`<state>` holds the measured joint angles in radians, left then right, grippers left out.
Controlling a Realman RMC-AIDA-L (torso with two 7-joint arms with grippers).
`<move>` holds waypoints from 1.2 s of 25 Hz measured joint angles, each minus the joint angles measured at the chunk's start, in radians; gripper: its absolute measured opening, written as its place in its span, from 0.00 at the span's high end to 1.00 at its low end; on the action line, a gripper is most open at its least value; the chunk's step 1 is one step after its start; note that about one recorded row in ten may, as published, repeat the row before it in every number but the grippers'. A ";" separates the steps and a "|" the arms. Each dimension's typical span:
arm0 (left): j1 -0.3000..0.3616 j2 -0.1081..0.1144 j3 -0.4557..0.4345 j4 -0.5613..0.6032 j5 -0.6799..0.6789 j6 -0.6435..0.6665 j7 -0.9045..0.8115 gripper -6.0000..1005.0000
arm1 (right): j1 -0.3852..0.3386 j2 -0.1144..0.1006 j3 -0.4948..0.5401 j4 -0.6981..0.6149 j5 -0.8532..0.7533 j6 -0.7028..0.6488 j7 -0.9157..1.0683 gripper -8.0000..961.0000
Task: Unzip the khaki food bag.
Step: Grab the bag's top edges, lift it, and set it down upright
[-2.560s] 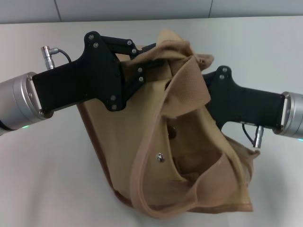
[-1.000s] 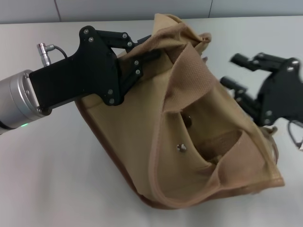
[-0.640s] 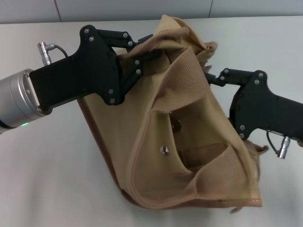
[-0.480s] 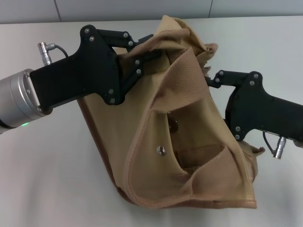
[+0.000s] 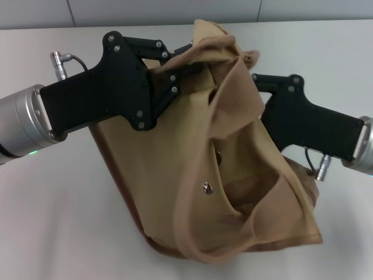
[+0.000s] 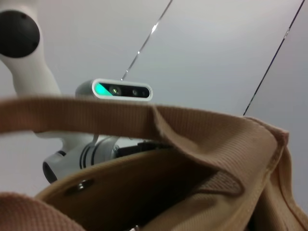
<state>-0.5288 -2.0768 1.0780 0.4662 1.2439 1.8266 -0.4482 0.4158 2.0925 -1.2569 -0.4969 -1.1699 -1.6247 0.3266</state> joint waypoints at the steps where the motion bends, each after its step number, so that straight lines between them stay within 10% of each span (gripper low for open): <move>1: 0.000 0.000 0.000 0.000 0.000 0.000 0.000 0.91 | 0.002 0.000 -0.016 -0.001 0.012 0.010 -0.003 0.56; 14: 0.000 0.000 0.001 0.000 0.000 0.001 -0.001 0.91 | -0.004 0.000 -0.052 0.002 0.035 -0.007 -0.064 0.64; 22: 0.002 0.000 0.000 0.000 0.000 -0.002 -0.001 0.90 | -0.008 0.000 -0.052 0.017 0.037 -0.021 -0.098 0.99; 30: 0.004 -0.001 -0.006 0.000 -0.001 -0.005 -0.001 0.90 | -0.049 -0.010 -0.050 0.014 0.008 -0.065 -0.098 0.99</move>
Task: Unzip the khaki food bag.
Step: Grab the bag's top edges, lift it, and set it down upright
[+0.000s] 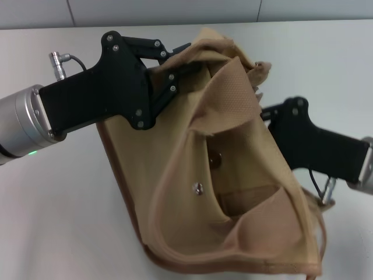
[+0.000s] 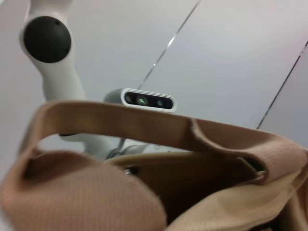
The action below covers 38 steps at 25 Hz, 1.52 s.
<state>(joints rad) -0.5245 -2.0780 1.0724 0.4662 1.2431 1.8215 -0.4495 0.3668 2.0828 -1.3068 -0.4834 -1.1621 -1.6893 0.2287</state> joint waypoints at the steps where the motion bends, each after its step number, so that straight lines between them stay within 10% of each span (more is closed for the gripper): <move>1: 0.000 0.000 0.002 0.000 -0.005 0.000 0.000 0.90 | -0.010 0.000 0.004 -0.001 -0.014 -0.009 0.000 0.99; 38: 0.000 0.001 0.006 -0.011 -0.047 -0.010 0.000 0.90 | -0.275 -0.042 0.278 -0.003 -0.306 -0.233 0.064 0.99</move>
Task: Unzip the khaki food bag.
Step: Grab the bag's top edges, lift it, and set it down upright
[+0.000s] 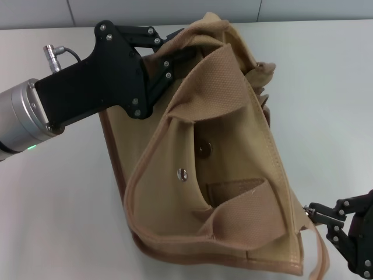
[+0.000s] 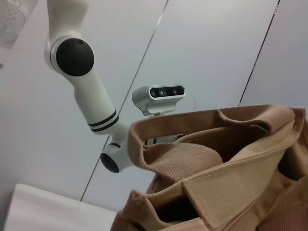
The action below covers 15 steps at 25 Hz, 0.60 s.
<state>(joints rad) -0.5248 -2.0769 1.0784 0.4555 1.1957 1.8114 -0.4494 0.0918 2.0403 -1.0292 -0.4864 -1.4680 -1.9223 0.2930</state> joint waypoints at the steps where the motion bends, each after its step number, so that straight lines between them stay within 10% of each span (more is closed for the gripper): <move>1: 0.000 0.000 0.000 0.000 0.000 0.000 0.000 0.90 | -0.002 -0.001 0.000 0.001 0.000 0.000 0.000 0.99; 15: -0.001 0.000 -0.001 0.000 -0.003 -0.003 0.000 0.90 | -0.024 0.025 0.236 0.061 -0.023 -0.080 -0.005 0.93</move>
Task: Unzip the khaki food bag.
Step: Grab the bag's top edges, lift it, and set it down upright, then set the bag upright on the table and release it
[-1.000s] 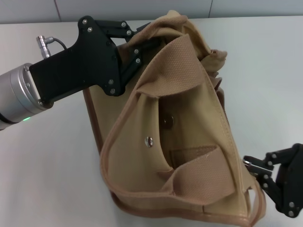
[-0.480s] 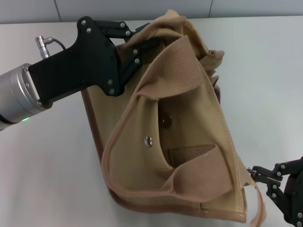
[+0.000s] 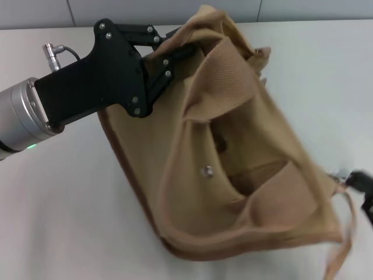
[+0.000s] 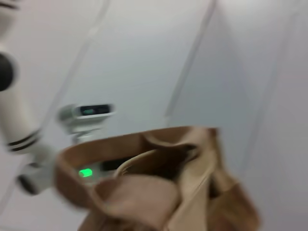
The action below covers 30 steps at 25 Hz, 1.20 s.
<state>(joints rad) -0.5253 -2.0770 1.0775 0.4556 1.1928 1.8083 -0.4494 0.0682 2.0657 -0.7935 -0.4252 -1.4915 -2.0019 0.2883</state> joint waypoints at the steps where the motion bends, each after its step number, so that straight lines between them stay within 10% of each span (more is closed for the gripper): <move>1: 0.000 0.000 0.001 0.000 0.000 0.000 0.000 0.90 | 0.000 0.008 0.040 0.006 0.000 -0.006 0.012 0.93; 9: 0.002 0.000 -0.001 0.000 0.000 0.000 0.000 0.90 | -0.006 0.007 0.192 0.031 -0.007 0.015 0.123 0.87; 20: 0.004 0.000 -0.006 0.000 0.000 0.000 0.000 0.90 | 0.020 -0.036 0.268 0.028 -0.101 0.216 0.142 0.44; 30: 0.004 -0.002 -0.001 -0.001 0.000 0.000 0.000 0.90 | 0.111 0.002 0.266 0.023 -0.253 0.322 0.142 0.13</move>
<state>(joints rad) -0.5215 -2.0786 1.0765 0.4546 1.1928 1.8085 -0.4494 0.1792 2.0679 -0.5276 -0.4019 -1.7446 -1.6797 0.4306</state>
